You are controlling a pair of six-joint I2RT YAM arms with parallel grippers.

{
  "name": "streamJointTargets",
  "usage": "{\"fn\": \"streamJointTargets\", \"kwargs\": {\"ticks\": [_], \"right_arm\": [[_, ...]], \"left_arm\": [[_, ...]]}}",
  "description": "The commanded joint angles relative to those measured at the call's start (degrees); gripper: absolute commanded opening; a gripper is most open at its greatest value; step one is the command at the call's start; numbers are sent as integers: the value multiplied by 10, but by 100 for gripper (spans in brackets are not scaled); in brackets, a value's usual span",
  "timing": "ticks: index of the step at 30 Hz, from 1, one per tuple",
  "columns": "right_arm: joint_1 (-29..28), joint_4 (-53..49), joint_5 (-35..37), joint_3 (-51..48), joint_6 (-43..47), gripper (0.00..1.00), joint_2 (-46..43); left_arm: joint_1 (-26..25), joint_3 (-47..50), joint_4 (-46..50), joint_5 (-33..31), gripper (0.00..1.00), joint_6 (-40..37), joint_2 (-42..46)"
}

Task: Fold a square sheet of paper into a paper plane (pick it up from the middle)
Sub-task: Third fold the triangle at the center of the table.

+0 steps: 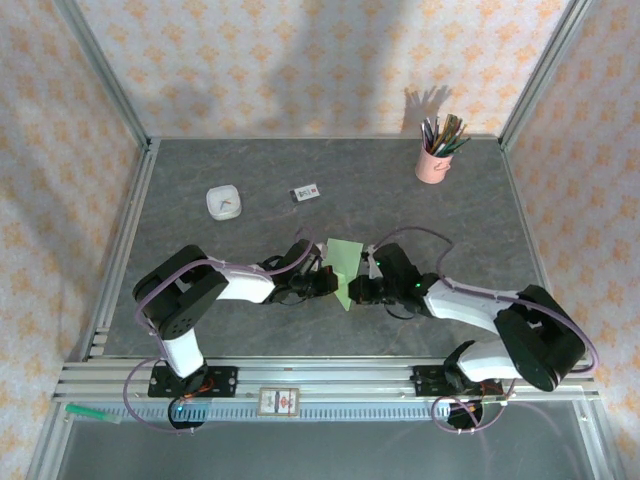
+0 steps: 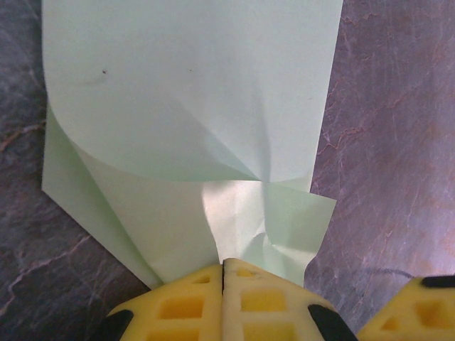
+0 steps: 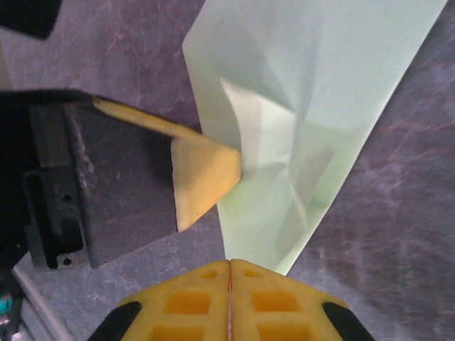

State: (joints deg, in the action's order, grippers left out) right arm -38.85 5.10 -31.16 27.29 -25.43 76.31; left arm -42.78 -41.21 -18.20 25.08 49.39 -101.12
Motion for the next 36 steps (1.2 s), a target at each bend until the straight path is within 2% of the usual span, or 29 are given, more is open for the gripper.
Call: {"fn": "streamJointTargets", "kwargs": {"ticks": [1, 16, 27, 36], "right_arm": [[-11, 60, -28, -1, -25, 8, 17], [-23, 45, -15, 32, -3, 6, 115], [-25, -22, -31, -14, 9, 5, 95], [-51, -55, -38, -42, 3, 5, 65]], "left_arm": [[-1, 10, 69, -40, 4, -10, -28], [0, 3, 80, -41, 4, -19, -30], [1, 4, 93, -55, 4, -31, -44], [2, 3, 102, -63, 4, -38, -44]]}}
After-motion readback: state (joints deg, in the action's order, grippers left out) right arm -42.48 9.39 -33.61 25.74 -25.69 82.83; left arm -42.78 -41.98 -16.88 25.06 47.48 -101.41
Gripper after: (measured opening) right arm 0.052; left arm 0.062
